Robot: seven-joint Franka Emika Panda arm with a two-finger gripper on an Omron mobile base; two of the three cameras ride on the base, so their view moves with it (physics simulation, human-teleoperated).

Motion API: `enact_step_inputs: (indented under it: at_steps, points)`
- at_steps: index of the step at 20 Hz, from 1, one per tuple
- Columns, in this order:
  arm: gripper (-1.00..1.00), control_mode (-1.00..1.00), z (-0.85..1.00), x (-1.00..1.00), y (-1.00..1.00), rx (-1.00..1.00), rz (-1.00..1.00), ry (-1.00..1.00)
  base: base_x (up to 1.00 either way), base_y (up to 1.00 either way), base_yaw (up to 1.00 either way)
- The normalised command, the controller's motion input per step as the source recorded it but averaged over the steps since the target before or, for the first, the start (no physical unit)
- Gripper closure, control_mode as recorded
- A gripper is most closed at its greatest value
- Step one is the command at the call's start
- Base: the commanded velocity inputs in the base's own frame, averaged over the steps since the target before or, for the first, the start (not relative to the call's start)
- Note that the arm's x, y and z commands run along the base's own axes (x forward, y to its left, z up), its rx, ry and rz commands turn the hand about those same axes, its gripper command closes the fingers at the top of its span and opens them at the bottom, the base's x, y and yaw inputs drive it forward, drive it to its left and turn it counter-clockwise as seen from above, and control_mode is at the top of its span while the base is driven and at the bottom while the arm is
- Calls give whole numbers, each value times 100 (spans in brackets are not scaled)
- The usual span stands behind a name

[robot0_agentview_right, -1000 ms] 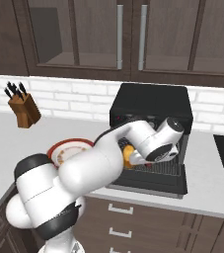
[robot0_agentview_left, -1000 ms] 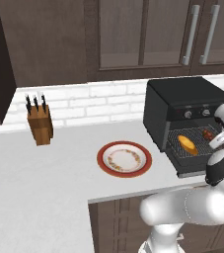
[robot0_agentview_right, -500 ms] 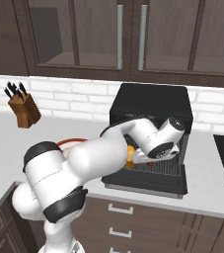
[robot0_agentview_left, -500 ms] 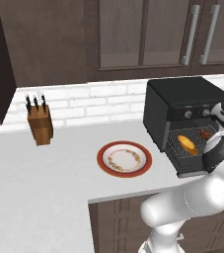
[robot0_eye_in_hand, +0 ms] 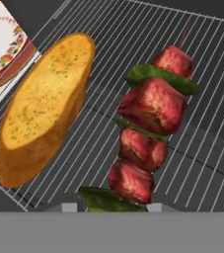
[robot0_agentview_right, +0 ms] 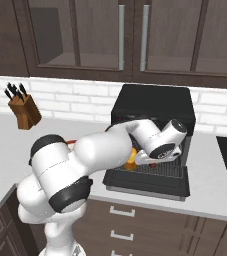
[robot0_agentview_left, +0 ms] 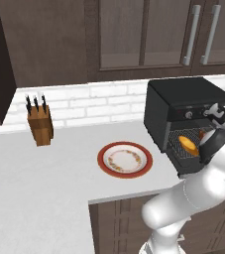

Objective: Pick up the kebab skewer and baguette bread, and place them inside the toaster oven. Close the toaster oven door and start by setting the timer.

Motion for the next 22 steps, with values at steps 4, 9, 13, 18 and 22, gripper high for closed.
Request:
enact_step_inputs:
  at_steps: [4, 9, 13, 18, 22]
  points:
    - [100, -100, -21, 0, 0, 0, 0, 0, 0, 0, 0]
    - [100, -100, -16, 0, -1, 0, 0, 0, 0, 0, 0]
    - [-100, -100, -8, 0, 0, 0, 0, 0, 0, 0, 0]
    - [-100, -100, -2, -2, 0, 0, 0, 0, 0, 0, 0]
    - [-100, -100, 28, -18, -9, 1, 0, -5, 0, 0, 0]
